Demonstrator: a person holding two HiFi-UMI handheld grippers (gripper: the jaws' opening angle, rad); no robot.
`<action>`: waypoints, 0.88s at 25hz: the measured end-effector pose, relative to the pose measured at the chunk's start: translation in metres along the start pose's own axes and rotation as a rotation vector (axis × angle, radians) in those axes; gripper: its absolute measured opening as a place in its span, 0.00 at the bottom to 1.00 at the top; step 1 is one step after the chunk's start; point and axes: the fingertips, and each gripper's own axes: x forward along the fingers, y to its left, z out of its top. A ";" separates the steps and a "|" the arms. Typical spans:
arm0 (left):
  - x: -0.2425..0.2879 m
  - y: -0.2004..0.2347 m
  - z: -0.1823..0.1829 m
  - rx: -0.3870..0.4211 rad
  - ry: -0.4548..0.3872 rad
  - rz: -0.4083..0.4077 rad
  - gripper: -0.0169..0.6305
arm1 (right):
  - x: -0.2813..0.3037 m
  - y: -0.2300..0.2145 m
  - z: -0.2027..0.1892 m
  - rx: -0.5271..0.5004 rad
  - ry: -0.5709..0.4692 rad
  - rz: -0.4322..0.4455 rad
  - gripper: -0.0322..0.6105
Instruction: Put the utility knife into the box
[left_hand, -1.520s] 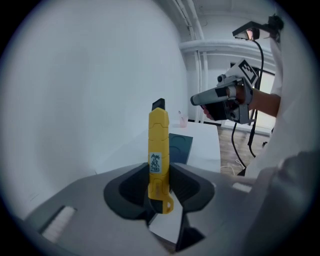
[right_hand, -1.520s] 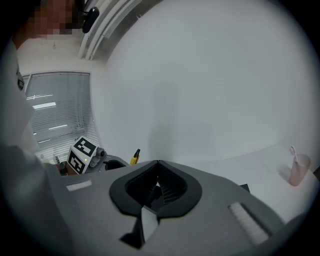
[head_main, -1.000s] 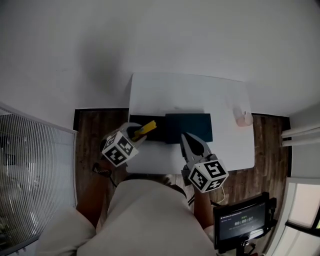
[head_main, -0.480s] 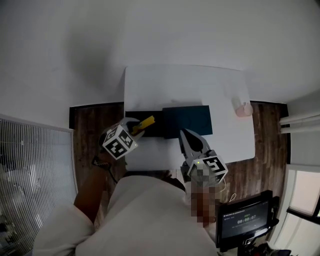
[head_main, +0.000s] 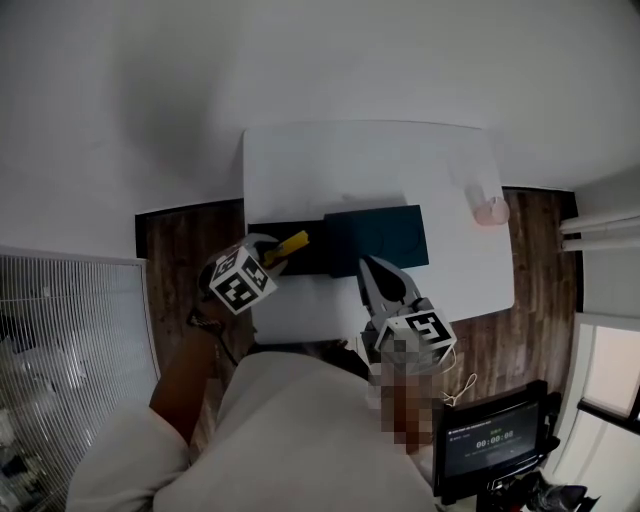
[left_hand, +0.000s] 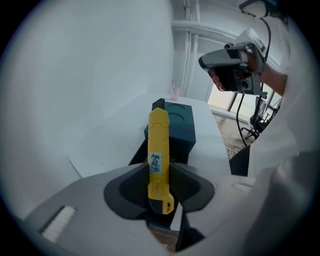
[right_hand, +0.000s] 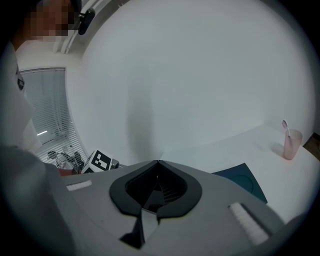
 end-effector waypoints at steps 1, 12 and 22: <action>0.001 0.000 -0.001 0.000 0.005 -0.003 0.22 | 0.000 0.000 -0.001 0.004 0.003 -0.002 0.05; 0.015 -0.005 -0.010 0.000 0.082 -0.043 0.22 | -0.002 -0.004 -0.014 0.021 0.057 -0.024 0.05; 0.031 -0.010 -0.032 -0.001 0.134 -0.061 0.22 | 0.001 -0.003 -0.024 0.020 0.086 -0.031 0.05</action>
